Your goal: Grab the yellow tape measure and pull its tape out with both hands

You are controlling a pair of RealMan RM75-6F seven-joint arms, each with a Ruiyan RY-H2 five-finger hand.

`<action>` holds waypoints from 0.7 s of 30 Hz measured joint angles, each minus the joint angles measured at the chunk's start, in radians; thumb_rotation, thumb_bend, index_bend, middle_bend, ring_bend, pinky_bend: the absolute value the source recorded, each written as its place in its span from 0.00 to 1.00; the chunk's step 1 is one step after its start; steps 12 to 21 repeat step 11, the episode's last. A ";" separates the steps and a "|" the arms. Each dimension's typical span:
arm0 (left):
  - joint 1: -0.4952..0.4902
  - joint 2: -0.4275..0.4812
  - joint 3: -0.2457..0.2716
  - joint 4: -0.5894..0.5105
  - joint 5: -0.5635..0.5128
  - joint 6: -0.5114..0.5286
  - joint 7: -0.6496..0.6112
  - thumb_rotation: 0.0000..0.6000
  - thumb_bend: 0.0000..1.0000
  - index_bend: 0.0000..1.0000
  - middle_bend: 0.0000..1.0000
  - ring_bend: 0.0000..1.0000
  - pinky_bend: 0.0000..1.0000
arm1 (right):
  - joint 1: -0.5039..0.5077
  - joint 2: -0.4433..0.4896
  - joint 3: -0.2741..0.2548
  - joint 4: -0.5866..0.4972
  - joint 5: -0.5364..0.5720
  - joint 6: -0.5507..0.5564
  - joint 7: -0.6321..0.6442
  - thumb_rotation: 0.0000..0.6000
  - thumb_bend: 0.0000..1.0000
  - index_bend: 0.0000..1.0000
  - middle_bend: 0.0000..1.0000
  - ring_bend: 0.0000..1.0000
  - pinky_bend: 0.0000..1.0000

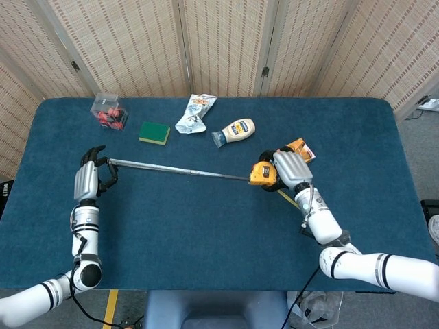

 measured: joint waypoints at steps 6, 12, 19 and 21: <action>0.023 0.017 -0.006 0.022 0.000 -0.008 -0.030 0.85 0.70 0.63 0.17 0.05 0.00 | -0.048 0.048 -0.010 -0.021 -0.048 -0.002 0.048 1.00 0.22 0.68 0.52 0.47 0.14; 0.035 0.028 -0.011 0.027 -0.003 -0.016 -0.044 0.84 0.70 0.63 0.17 0.05 0.00 | -0.074 0.069 -0.012 -0.024 -0.076 -0.008 0.083 1.00 0.22 0.68 0.52 0.47 0.14; 0.035 0.028 -0.011 0.027 -0.003 -0.016 -0.044 0.84 0.70 0.63 0.17 0.05 0.00 | -0.074 0.069 -0.012 -0.024 -0.076 -0.008 0.083 1.00 0.22 0.68 0.52 0.47 0.14; 0.035 0.028 -0.011 0.027 -0.003 -0.016 -0.044 0.84 0.70 0.63 0.17 0.05 0.00 | -0.074 0.069 -0.012 -0.024 -0.076 -0.008 0.083 1.00 0.22 0.68 0.52 0.47 0.14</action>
